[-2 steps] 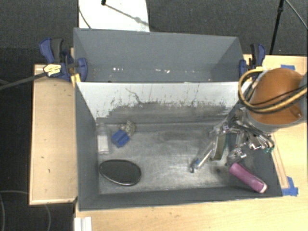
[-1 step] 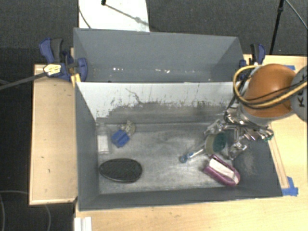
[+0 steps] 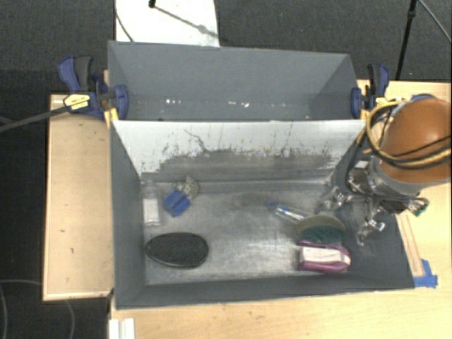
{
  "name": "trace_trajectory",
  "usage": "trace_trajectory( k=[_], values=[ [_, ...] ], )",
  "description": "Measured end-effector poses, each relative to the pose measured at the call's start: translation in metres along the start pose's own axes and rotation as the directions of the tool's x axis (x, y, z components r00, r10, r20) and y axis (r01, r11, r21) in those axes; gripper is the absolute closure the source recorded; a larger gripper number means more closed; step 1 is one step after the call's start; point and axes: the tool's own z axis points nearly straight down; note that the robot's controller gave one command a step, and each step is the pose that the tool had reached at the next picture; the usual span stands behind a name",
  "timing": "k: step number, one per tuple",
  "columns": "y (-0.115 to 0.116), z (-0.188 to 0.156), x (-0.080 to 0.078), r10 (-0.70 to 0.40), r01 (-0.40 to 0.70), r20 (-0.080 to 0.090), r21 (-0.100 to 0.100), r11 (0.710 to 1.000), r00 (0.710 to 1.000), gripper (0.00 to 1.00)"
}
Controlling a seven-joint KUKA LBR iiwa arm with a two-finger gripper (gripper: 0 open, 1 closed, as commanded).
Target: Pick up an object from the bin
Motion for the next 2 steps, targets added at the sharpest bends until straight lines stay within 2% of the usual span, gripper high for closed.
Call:
trace_trajectory(
  k=[1,2],
  values=[
    [0.0098,0.0576,-0.0507,0.109,-0.109,0.002,-0.001,0.994,0.994,0.0],
    [0.0096,0.0558,-0.0493,0.114,-0.114,0.001,-0.002,0.993,0.993,1.0]
  ],
)
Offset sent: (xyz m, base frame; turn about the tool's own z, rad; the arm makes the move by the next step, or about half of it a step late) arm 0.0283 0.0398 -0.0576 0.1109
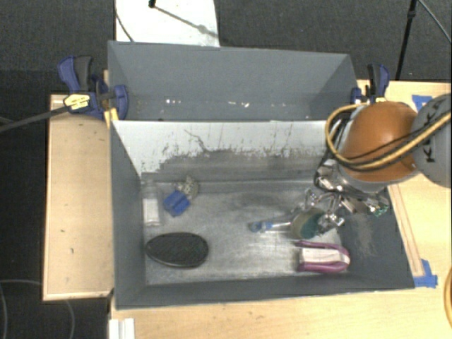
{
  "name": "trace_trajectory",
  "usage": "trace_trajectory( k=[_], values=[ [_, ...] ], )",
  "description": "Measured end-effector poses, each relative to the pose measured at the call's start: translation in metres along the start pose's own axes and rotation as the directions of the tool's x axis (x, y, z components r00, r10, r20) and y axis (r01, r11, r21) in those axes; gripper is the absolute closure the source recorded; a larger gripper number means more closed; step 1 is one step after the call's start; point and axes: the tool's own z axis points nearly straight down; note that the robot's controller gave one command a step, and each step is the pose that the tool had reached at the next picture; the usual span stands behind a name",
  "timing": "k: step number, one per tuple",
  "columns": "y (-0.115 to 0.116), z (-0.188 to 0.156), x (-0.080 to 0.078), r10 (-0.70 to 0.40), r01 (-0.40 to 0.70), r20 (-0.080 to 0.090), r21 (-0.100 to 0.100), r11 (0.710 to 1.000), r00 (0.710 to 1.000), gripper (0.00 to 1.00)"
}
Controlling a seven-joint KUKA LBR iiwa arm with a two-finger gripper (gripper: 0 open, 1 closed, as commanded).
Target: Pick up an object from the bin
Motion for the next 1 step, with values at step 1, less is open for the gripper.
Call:
trace_trajectory(
  k=[1],
  values=[
    [-0.018,-0.1726,0.0012,-0.163,0.163,0.003,0.008,0.987,0.987,1.0]
  ],
)
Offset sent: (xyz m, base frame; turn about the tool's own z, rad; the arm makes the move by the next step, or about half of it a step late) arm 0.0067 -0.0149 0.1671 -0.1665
